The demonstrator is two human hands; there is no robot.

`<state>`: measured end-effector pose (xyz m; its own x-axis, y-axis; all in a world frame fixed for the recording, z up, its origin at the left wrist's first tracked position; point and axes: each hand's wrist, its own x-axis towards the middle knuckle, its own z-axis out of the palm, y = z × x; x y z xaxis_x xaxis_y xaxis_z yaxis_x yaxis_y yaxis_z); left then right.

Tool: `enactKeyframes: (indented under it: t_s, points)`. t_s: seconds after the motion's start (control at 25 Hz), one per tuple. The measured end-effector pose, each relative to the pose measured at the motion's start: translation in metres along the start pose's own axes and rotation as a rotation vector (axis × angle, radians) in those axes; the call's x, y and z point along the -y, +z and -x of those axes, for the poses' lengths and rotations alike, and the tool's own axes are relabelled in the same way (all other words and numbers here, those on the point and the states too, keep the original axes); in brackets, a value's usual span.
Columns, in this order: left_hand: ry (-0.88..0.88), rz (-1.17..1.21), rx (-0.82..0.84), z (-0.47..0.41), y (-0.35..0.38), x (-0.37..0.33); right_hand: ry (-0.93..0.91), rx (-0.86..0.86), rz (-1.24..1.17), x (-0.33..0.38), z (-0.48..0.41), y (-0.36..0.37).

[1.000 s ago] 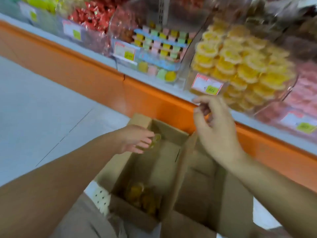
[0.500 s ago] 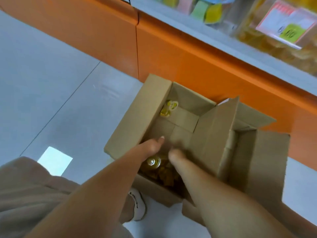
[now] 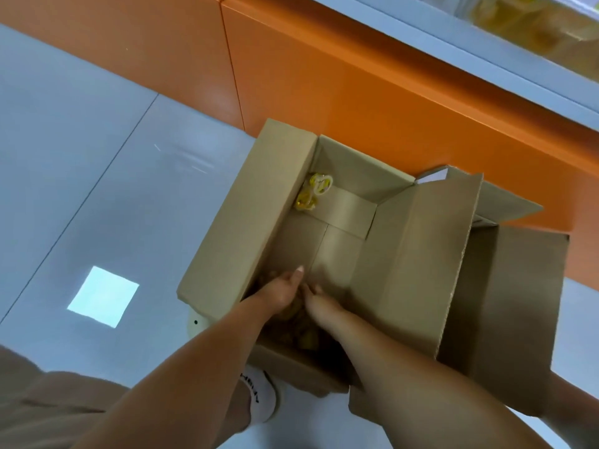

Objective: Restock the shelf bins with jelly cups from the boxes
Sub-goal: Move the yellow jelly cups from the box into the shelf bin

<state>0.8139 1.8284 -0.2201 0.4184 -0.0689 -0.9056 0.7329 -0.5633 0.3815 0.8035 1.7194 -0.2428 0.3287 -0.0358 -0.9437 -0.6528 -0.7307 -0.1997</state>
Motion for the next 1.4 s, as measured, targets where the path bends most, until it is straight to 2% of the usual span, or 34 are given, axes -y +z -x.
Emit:
enactKeyframes:
  t_s: [0.28,0.44,0.72,0.96,1.04,1.2,1.28,1.4]
  points:
    - [-0.035,-0.072,-0.028,-0.014,0.002,0.005,0.147,0.020,-0.508,-0.004,-0.006,-0.001]
    - [-0.025,0.020,-0.050,-0.013,0.000,0.005,0.239,0.109,-0.732,-0.005,-0.004,-0.002]
    - [-0.010,0.160,-0.065,-0.007,-0.002,0.008,0.210,0.125,-0.789,-0.013,-0.001,-0.005]
    - [0.009,0.212,-0.080,-0.005,-0.002,0.011,0.264,0.170,-0.749,-0.013,-0.002,-0.003]
    - [-0.006,0.303,-0.091,-0.005,0.000,0.009,0.281,0.189,-0.765,-0.013,0.000,-0.006]
    - [-0.019,0.604,-0.076,0.002,0.000,-0.002,0.297,0.262,-1.007,-0.012,0.000,-0.007]
    - [-0.007,0.644,-0.075,0.003,0.002,-0.003,0.280,0.273,-1.125,-0.011,-0.002,-0.008]
    - [-0.005,0.666,-0.074,0.004,0.001,-0.003,0.213,0.261,-1.165,-0.012,-0.004,-0.009]
